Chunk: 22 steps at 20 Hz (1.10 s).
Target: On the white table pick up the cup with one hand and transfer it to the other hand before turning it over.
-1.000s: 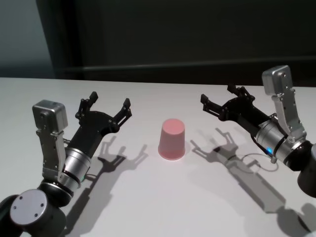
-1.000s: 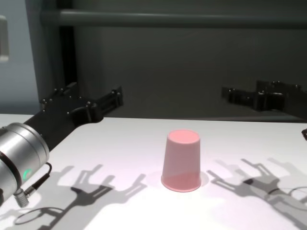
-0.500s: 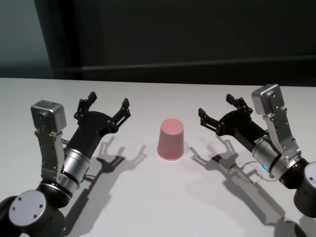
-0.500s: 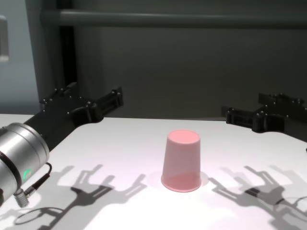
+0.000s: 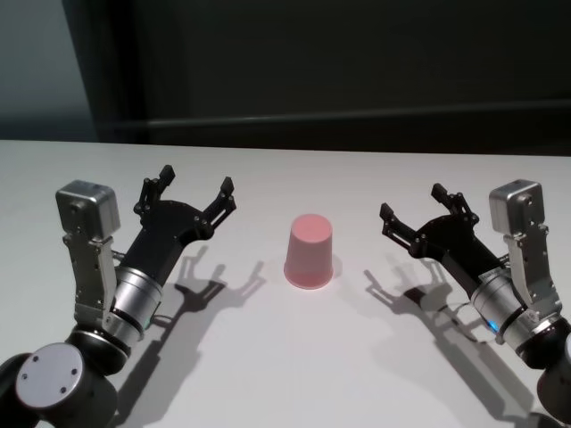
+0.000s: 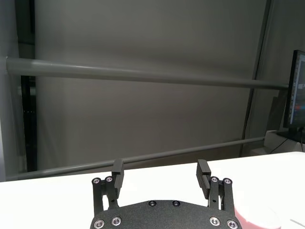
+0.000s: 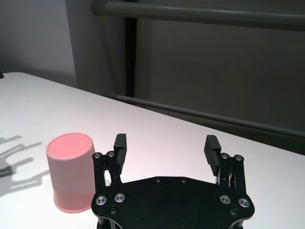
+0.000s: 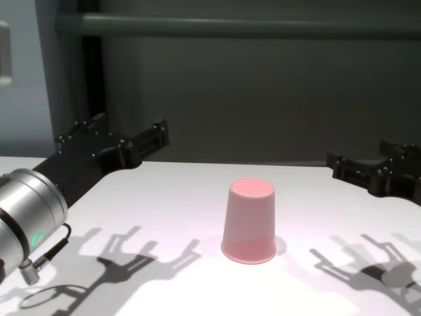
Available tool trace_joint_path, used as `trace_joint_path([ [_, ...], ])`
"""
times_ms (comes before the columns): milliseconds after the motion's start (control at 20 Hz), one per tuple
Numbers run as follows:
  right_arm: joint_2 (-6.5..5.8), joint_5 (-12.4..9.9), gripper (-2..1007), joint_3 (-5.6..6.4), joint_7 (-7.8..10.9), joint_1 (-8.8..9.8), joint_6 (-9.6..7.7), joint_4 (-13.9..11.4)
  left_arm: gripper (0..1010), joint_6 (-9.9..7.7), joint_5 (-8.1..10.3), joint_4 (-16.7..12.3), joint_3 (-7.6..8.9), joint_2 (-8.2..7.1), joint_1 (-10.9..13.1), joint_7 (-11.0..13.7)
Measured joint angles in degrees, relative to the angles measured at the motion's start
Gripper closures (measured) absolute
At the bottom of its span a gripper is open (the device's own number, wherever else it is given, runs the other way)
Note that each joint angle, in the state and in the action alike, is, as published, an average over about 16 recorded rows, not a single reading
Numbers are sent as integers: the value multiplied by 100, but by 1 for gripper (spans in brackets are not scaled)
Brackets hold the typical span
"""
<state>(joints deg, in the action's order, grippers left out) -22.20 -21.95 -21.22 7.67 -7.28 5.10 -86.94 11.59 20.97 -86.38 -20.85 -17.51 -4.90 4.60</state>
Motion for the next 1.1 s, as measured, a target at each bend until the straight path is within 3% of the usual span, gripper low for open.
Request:
trace_joint_path([
  [450,82,85,5,160,-26,155,144,30,9,0,0,0,0,0,0,0],
  [1100,105,136,5,181,-2,140,106,25,9,0,0,0,0,0,0,0],
])
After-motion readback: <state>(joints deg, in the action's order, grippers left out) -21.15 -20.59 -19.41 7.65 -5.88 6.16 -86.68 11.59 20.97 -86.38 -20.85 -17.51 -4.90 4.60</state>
